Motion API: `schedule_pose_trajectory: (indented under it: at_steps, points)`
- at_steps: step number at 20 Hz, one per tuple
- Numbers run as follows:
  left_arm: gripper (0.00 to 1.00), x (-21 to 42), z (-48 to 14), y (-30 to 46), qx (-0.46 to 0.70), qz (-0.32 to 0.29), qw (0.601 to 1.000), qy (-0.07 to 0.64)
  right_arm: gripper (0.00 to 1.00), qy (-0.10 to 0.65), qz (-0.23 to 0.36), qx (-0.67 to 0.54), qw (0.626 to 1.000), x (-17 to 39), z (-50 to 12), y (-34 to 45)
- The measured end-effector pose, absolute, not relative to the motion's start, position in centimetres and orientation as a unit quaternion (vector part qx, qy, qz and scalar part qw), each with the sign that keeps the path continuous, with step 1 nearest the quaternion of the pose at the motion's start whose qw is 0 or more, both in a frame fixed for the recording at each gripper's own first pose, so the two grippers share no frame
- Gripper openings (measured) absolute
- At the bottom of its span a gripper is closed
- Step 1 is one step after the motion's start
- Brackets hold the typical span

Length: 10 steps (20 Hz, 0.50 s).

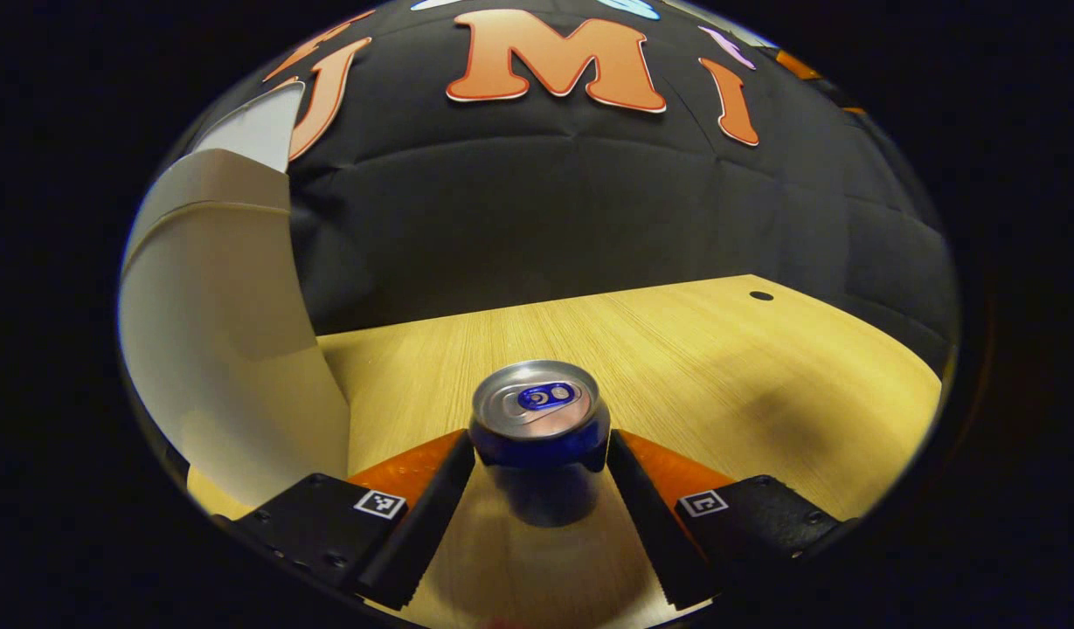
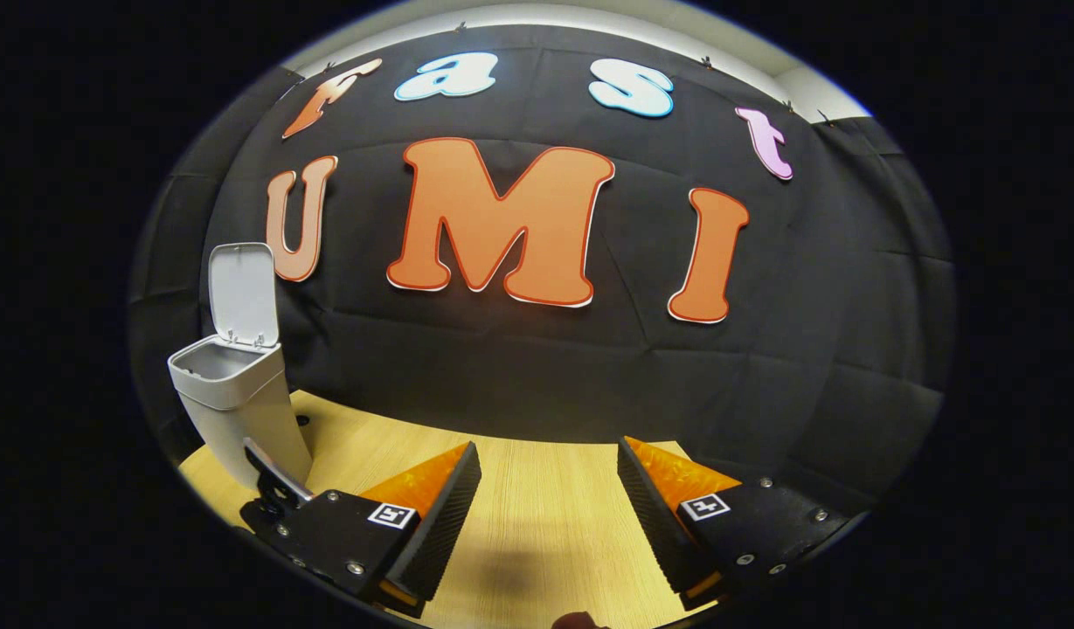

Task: Press the lid of the desktop garbage bin to open it, pick up the crumpled paper on the desktop and throw it into the bin, then pick up the pop can on the desktop and drop it into the bin, and finally close the garbage bin lid.

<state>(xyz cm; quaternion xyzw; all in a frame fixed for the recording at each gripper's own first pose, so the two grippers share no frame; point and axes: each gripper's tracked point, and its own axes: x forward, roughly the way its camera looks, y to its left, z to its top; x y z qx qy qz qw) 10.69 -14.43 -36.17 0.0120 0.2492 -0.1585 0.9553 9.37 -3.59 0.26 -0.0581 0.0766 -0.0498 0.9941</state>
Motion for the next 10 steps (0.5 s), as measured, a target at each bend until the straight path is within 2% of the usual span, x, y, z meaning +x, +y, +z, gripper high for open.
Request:
schedule_pose_trajectory:
  at_steps: [3, 6, 10]
  points:
    - [0.98, 11.5, -36.7, -15.1, 0.015, -0.162, 0.955, 0.247, 0.94, 0.080, -0.052, -0.062, 0.993, 9.6, 0.1, -3.5]
    - [0.82, 11.3, -36.4, -15.1, 0.021, -0.166, 0.953, 0.253, 0.94, 0.083, -0.058, -0.055, 0.993, 9.5, -0.2, -3.7]
    - [0.79, 10.0, -32.3, -13.1, 0.014, -0.157, 0.958, 0.239, 0.94, 0.080, -0.056, -0.038, 0.995, 9.9, -0.5, -3.0]
